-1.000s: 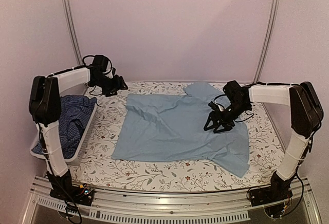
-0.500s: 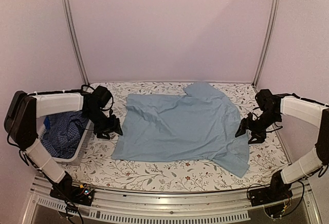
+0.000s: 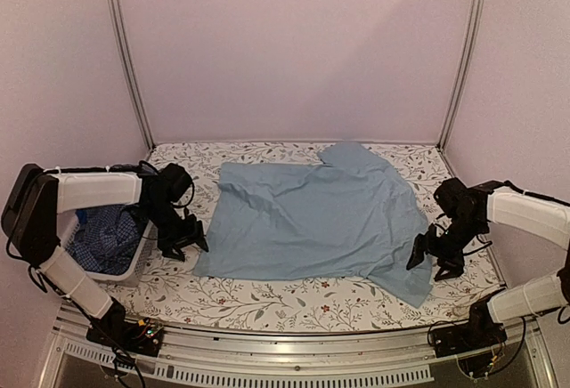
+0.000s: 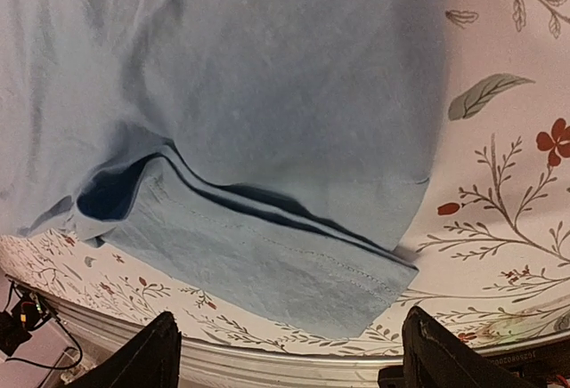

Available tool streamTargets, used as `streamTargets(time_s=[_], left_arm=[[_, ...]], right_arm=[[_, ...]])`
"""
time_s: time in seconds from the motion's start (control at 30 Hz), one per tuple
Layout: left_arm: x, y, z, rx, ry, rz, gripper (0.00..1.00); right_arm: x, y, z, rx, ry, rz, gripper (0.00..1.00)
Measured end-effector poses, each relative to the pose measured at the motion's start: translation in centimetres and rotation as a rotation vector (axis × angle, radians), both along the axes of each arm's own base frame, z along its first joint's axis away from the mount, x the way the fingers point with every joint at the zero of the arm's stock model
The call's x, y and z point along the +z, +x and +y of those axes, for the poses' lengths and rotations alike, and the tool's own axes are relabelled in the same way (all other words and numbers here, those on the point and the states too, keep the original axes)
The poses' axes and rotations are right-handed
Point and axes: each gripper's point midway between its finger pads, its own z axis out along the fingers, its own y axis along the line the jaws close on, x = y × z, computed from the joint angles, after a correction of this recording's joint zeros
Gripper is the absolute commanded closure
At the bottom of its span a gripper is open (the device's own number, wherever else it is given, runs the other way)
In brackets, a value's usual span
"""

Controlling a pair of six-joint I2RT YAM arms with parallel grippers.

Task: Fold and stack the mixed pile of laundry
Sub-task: Flatten out the crumpled T-shirt at the center of the board.

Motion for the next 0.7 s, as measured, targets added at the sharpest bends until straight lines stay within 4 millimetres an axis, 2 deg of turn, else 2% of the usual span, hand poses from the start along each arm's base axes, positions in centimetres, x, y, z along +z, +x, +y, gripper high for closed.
streamTargets(time_s=[0.17, 0.33, 0.37, 0.43, 0.57, 0.63, 0.7], left_arm=[[-0.3, -0.8, -0.9, -0.012, 0.004, 0.017, 0.32], [-1.6, -1.5, -1.3, -0.02, 0.023, 0.059, 0.31], [-1.9, -1.6, -1.4, -0.022, 0.028, 0.069, 0.31], [-2.1, -1.7, -1.5, -0.027, 0.032, 0.076, 0.31], [-2.5, -1.9, -2.3, -0.046, 0.027, 0.072, 0.34], [-2.6, -2.0, -2.6, -0.049, 0.024, 0.072, 0.44], [-2.6, -2.1, -2.9, -0.051, 0.019, 0.071, 0.63]], right_arm=[[-1.7, -1.1, 0.5, 0.045, -0.085, 0.07, 0.17], [-3.4, -1.5, 0.1, 0.052, -0.16, 0.133, 0.16], [-3.8, -1.6, 0.0, 0.058, -0.176, 0.145, 0.19], [-4.4, -1.8, 0.1, 0.073, -0.194, 0.162, 0.29], [-4.7, -2.3, 0.0, 0.082, -0.225, 0.191, 0.58], [-4.9, -2.6, 0.0, 0.077, -0.222, 0.207, 0.76], [-4.9, -2.9, 0.2, 0.073, -0.211, 0.219, 0.97]])
